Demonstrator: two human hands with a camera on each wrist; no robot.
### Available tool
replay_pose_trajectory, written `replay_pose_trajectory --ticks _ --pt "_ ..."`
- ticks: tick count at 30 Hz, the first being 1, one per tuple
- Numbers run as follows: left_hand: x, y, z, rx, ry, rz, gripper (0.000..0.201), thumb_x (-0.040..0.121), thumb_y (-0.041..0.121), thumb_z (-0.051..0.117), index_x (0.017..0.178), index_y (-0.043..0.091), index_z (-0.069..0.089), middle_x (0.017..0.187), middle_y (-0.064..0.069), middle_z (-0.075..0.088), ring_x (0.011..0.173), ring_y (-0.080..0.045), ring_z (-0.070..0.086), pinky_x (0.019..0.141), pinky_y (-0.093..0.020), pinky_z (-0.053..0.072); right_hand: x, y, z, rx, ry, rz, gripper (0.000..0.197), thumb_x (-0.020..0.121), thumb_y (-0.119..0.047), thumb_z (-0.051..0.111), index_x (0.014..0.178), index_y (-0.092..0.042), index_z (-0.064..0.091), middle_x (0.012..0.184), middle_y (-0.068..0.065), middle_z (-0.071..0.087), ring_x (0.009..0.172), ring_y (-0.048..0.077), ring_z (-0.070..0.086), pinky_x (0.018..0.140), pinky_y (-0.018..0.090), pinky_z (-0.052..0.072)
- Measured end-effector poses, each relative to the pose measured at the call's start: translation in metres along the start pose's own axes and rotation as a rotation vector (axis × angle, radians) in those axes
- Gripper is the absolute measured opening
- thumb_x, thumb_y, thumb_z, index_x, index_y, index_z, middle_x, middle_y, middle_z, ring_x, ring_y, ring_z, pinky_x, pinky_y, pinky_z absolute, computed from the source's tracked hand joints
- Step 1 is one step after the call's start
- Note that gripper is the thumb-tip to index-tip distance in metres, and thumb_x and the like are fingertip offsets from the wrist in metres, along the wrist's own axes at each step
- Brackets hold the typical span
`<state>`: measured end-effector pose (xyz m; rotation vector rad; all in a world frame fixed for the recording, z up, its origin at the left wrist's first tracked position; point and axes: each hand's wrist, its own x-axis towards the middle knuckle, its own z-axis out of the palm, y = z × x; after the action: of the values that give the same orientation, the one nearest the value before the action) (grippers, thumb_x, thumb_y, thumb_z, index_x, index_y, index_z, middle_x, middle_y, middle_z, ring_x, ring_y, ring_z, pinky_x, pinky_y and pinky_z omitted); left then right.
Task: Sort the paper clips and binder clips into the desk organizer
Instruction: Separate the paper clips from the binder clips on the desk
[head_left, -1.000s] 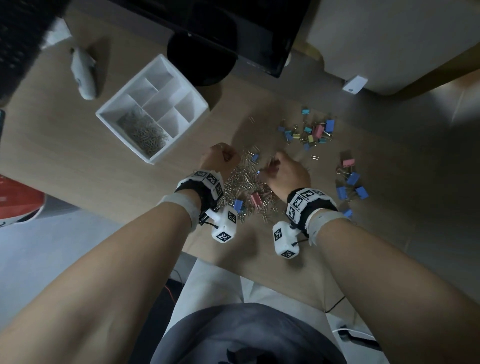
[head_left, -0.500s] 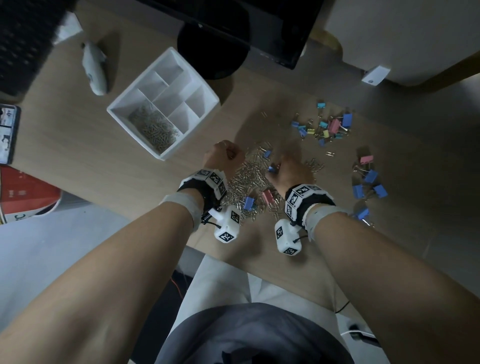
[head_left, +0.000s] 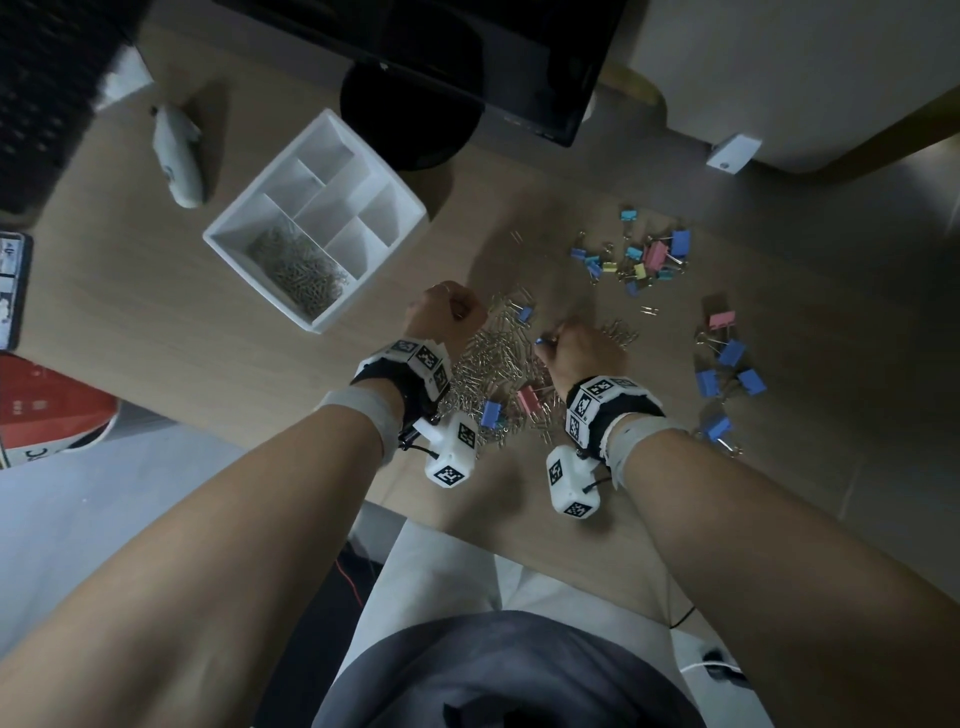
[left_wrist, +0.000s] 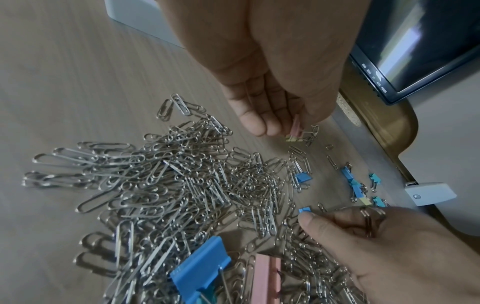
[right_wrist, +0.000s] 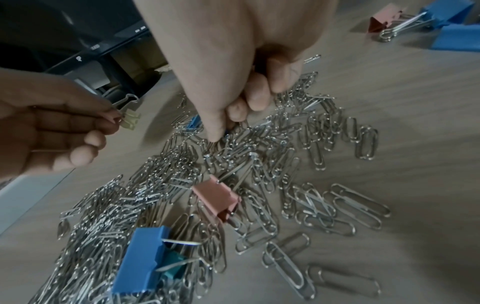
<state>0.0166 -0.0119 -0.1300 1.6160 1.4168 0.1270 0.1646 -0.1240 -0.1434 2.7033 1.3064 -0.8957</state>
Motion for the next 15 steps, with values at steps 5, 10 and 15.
replay_pose_trajectory --ticks 5,10,15 --pt "-0.0038 -0.0004 0.0030 0.010 0.004 -0.024 0.011 0.084 0.022 0.065 0.092 0.016 0.069 0.083 -0.005 0.073 0.079 -0.022 0.071 0.076 -0.040 0.060 -0.0037 -0.0034 -0.0025 -0.013 0.072 0.009 0.033 0.094 -0.047 0.056 0.083 -0.016 0.057 0.063 -0.003 0.049 0.065 0.024 0.062 0.058 0.029 0.041" --pt "-0.0051 -0.0023 -0.0010 0.007 0.015 -0.038 0.013 0.083 0.021 0.063 0.093 0.016 0.069 0.081 -0.002 0.073 0.077 -0.019 0.071 0.074 -0.039 0.061 -0.0029 -0.0071 0.0034 -0.012 0.020 0.041 0.046 0.084 -0.059 0.065 0.086 -0.013 0.062 0.061 -0.001 0.055 0.058 0.023 0.060 0.056 0.027 0.046" --pt "-0.0032 -0.0038 -0.0064 0.036 0.019 -0.027 0.011 0.083 0.022 0.063 0.091 0.016 0.068 0.081 -0.002 0.073 0.078 -0.019 0.070 0.075 -0.038 0.060 -0.0055 -0.0085 0.0030 0.034 0.010 -0.036 0.031 0.092 -0.047 0.060 0.092 -0.016 0.065 0.078 0.003 0.065 0.067 0.025 0.062 0.060 0.029 0.046"
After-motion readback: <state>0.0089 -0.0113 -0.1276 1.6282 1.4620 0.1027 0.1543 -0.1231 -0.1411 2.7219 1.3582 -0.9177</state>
